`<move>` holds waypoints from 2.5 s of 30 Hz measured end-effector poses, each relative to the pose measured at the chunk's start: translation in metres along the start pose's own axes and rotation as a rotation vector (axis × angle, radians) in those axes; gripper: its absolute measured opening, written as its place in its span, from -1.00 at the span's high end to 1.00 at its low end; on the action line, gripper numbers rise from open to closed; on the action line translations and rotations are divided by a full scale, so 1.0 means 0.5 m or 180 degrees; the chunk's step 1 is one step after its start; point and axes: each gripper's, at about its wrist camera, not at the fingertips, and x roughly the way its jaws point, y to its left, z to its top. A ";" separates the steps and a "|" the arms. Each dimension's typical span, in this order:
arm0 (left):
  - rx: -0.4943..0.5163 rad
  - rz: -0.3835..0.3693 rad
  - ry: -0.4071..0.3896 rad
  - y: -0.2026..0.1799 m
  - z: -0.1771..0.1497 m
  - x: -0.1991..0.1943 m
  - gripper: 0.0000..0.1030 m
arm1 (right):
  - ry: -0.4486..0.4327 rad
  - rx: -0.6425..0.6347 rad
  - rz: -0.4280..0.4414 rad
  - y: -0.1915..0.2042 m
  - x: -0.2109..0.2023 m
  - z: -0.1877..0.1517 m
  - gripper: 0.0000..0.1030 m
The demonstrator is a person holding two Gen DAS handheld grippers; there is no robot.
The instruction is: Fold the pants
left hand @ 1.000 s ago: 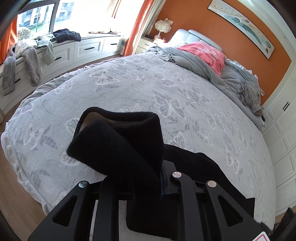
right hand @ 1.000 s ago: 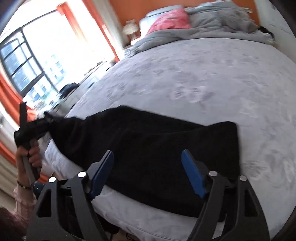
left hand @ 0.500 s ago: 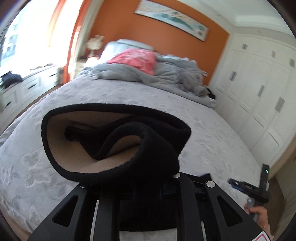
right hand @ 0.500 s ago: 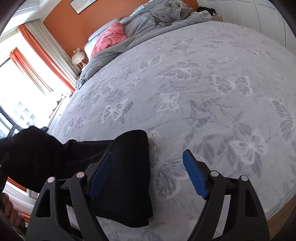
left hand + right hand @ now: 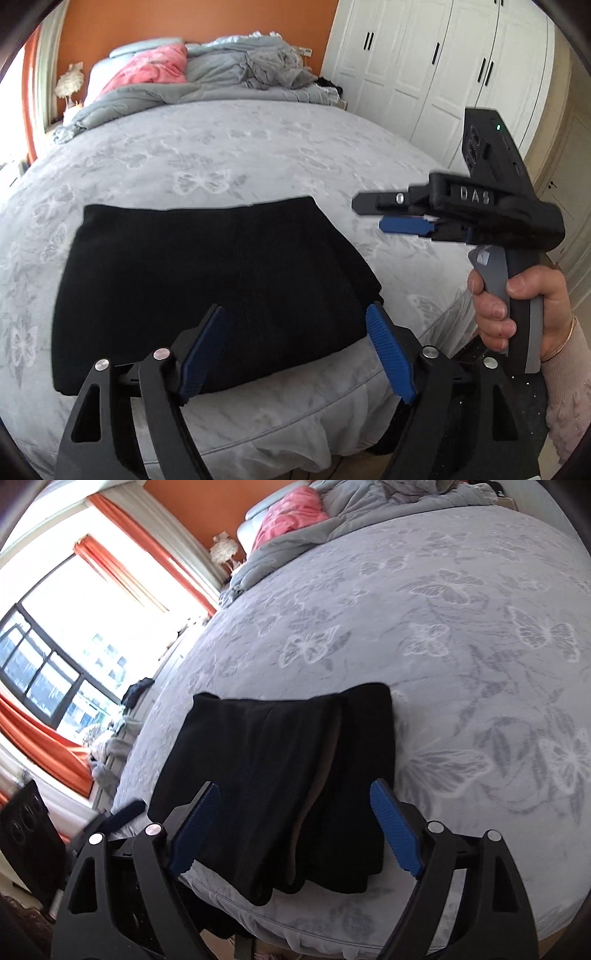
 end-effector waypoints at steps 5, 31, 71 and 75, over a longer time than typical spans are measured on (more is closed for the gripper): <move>-0.0231 0.0596 -0.0507 0.092 0.025 -0.058 -0.67 | 0.0374 -0.0075 -0.0183 0.027 0.089 -0.011 -0.60; -0.0543 0.1526 0.0103 0.244 0.026 0.011 -0.67 | -0.0286 -0.0321 -0.0806 0.066 -0.002 0.040 0.44; -0.0368 0.1369 0.0406 0.186 -0.008 0.051 -0.67 | -0.0159 -0.0069 -0.0846 0.056 -0.006 -0.079 0.02; -0.0406 0.1371 0.0405 0.192 -0.010 0.045 -0.67 | -0.0116 0.0003 -0.0918 0.044 0.033 -0.088 0.20</move>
